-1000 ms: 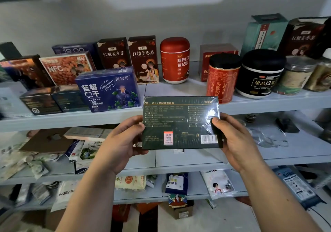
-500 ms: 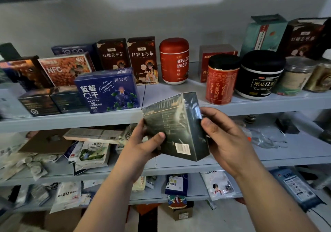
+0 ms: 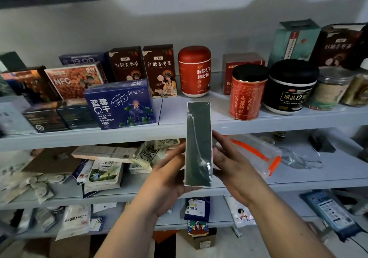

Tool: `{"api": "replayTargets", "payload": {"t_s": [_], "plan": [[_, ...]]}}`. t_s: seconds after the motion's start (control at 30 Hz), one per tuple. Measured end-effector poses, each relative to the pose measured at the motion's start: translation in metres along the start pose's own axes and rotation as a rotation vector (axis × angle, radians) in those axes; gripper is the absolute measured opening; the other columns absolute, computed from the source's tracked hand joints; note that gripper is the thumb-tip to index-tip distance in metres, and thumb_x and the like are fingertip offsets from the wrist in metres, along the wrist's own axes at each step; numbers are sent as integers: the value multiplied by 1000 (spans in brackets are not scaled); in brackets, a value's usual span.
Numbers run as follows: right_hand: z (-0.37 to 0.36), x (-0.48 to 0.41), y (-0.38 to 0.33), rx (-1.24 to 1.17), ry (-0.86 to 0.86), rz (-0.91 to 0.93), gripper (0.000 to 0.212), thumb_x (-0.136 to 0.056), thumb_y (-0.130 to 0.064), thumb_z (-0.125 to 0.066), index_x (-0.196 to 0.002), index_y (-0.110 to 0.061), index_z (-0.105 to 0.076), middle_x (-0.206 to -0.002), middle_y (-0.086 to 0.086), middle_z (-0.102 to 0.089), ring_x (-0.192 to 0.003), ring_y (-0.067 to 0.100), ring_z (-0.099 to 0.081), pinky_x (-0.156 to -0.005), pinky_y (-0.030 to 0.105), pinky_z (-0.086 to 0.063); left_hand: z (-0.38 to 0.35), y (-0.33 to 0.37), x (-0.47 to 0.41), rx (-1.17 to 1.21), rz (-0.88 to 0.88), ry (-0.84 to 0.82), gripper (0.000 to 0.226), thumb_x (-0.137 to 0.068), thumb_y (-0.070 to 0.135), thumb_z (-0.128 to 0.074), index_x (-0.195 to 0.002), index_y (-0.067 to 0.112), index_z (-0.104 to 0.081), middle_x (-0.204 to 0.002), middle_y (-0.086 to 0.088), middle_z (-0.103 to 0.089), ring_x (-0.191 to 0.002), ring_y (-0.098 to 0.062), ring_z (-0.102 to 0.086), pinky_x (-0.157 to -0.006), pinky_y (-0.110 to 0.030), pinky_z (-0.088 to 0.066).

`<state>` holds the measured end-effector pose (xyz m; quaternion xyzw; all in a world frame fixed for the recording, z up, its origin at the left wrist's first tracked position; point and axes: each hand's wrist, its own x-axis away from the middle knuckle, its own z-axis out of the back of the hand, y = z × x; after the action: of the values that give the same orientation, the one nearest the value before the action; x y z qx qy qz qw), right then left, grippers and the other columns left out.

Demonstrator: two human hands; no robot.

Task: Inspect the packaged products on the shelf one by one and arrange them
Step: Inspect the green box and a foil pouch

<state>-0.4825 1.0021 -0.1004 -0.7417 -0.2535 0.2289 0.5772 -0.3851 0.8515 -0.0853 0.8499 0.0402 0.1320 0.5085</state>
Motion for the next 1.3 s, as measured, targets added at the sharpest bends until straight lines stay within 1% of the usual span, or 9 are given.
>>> {"api": "replayTargets", "payload": {"t_s": [0.13, 0.3, 0.53, 0.6, 0.73, 0.87, 1.0, 1.2, 1.3], "plan": [[-5, -1, -1, -65, 101, -52, 137, -41, -66, -96, -157, -33, -32, -136, 4, -67, -112, 18, -66, -100, 47, -48, -3, -1, 2, 36, -4, -98, 39, -79, 19, -73, -117, 10, -72, -120, -26, -70, -105, -47, -70, -83, -57, -61], [6, -4, -4, -136, 128, -85, 98, -69, -20, -91, -151, -34, -40, -114, 9, -74, -93, 12, -76, -75, 28, -57, 1, 9, 3, 109, 24, -60, 46, -87, 21, -55, -128, 2, -59, -117, -27, -71, -94, -46, -73, -63, -51, -63], [22, -8, -5, -58, 300, 120, 85, -55, -25, -89, -133, -35, -55, -112, -2, -76, -106, 15, -73, -79, 29, -60, 30, 24, -3, 149, -63, 52, 54, -96, 46, -43, -130, 6, -58, -125, -23, -69, -113, -44, -67, -74, -53, -62], [27, -7, -7, 74, 340, 167, 76, -61, -23, -89, -126, -43, -56, -108, -9, -76, -103, 10, -73, -79, 28, -61, 36, 25, -4, 37, -144, 97, 51, -93, 45, -56, -124, 6, -60, -120, -19, -71, -112, -41, -68, -78, -51, -62], [26, -5, -11, 433, 381, 217, 72, -76, -23, -90, -127, -52, -49, -121, -21, -66, -112, 3, -65, -95, 29, -57, 37, 20, -5, -155, -233, 131, 49, -83, 12, -68, -131, 13, -58, -117, -12, -72, -108, -36, -71, -83, -46, -62], [13, -9, -23, 1117, 367, 395, 78, -82, -45, -79, -149, -37, -40, -156, -11, -17, -149, 25, -26, -119, 43, -28, 31, 18, -7, -268, -307, 131, 45, -86, 1, -64, -127, 19, -62, -108, 0, -75, -109, -30, -71, -86, -43, -61], [3, -20, -46, 1412, 190, 482, 81, -85, -62, -64, -155, -40, -29, -157, 1, -34, -150, 26, -25, -123, 58, -23, 29, 23, -8, -245, -360, 119, 48, -81, 10, -66, -127, 23, -62, -110, 1, -74, -111, -26, -71, -87, -42, -61], [-10, -38, -105, 1485, 26, 351, 85, -88, -54, -70, -156, -50, -19, -144, -8, -41, -136, 14, -30, -110, 36, -34, 25, 44, -12, -187, -412, 173, 45, -94, -5, -56, -129, 24, -63, -123, -12, -66, -112, -29, -70, -86, -40, -61], [-19, -53, -117, 1533, 75, 449, 81, -87, -53, -72, -154, -46, -25, -136, -3, -45, -129, 19, -38, -105, 38, -39, 30, 54, -11, -479, -458, 274, 52, -96, 14, -65, -141, 39, -53, -133, 8, -64, -119, -16, -66, -95, -40, -55]]}}
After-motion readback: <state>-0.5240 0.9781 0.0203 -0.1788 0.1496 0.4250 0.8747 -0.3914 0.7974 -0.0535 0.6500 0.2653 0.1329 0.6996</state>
